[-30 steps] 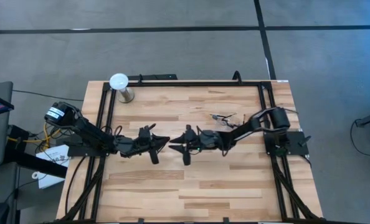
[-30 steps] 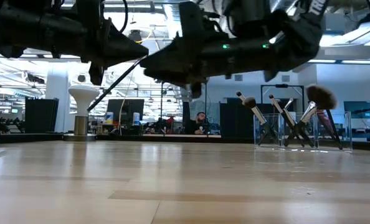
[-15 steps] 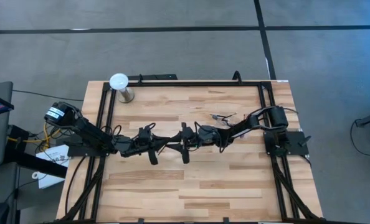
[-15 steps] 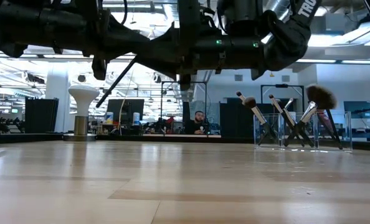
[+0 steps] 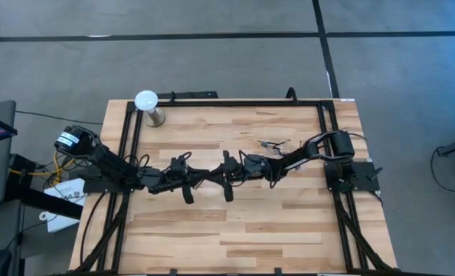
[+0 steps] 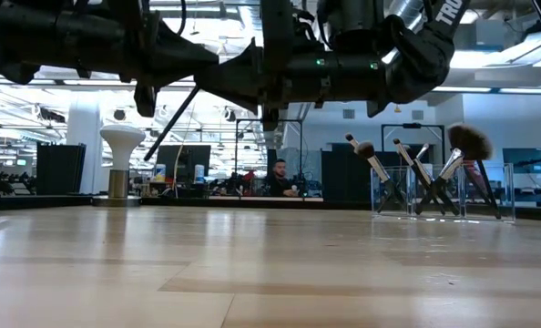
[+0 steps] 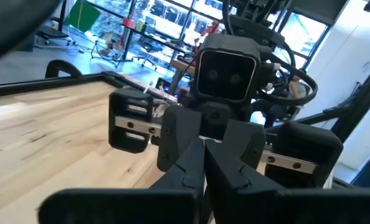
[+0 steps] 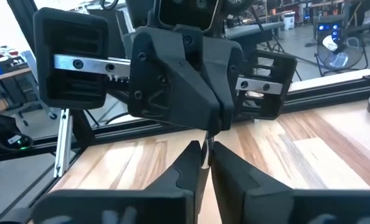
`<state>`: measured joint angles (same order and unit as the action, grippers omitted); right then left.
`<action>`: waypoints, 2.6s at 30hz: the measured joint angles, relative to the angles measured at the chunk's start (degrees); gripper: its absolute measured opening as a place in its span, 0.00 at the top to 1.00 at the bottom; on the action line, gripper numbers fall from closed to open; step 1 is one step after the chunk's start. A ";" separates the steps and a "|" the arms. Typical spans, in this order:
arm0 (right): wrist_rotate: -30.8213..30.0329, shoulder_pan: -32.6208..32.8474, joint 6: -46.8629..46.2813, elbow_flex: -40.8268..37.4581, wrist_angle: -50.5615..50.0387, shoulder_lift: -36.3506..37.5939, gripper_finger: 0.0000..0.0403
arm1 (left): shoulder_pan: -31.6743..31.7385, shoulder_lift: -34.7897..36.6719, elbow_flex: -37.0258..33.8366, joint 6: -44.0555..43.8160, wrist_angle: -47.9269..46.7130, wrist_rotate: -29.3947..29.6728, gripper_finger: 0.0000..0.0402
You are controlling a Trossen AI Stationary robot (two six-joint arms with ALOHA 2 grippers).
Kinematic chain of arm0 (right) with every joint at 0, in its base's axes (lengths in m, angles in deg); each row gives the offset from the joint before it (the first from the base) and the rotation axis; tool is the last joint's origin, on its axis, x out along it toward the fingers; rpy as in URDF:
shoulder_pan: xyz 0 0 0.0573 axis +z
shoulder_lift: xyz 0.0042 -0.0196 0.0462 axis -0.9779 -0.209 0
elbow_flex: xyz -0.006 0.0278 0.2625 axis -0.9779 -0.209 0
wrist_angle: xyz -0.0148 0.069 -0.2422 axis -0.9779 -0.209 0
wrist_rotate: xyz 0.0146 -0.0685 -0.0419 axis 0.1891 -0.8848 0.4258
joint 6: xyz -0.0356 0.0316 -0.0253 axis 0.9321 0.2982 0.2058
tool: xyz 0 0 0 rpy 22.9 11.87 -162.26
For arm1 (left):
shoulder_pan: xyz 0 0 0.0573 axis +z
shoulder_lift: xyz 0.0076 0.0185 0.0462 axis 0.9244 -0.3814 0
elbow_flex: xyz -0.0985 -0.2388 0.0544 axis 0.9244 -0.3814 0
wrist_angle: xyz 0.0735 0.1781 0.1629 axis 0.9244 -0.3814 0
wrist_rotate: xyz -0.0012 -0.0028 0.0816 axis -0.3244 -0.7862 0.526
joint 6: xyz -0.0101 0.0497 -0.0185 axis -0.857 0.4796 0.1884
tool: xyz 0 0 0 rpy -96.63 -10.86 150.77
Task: Pick & Place Makeup Supplies
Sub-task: Put the black makeup brush into the transparent organizer, then return to Home Position
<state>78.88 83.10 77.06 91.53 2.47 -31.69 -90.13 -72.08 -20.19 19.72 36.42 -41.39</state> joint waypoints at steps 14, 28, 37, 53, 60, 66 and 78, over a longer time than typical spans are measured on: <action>-0.50 0.93 -0.04 -0.02 -1.05 0.44 0.98 | 0.02 0.00 -0.04 1.70 0.01 -3.08 0.96; -2.54 0.71 -0.30 -0.02 -13.54 4.25 0.99 | 0.04 0.02 -0.02 1.70 0.13 -2.80 0.72; -14.67 2.36 -0.51 -0.04 -57.34 30.67 0.99 | 0.04 0.02 -0.02 1.49 0.10 -2.73 0.71; -41.12 13.71 -44.16 -1.29 -129.50 69.46 0.99 | 0.04 0.02 -0.02 1.46 -0.01 -2.67 0.71; -44.83 18.99 -52.04 -12.81 -126.46 73.65 0.99 | 0.04 0.02 -0.02 1.46 -0.03 -2.67 0.71; -47.87 20.70 -55.36 -21.18 -122.64 72.79 0.96 | 0.04 0.02 -0.02 1.42 -0.03 -2.67 0.71; -43.62 20.71 -47.03 -16.90 -118.01 72.78 0.85 | 0.04 0.50 -0.02 1.46 -0.39 -2.69 0.72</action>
<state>35.26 103.80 30.03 74.63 -115.53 41.09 -90.08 -71.57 -20.21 21.19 36.04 -44.08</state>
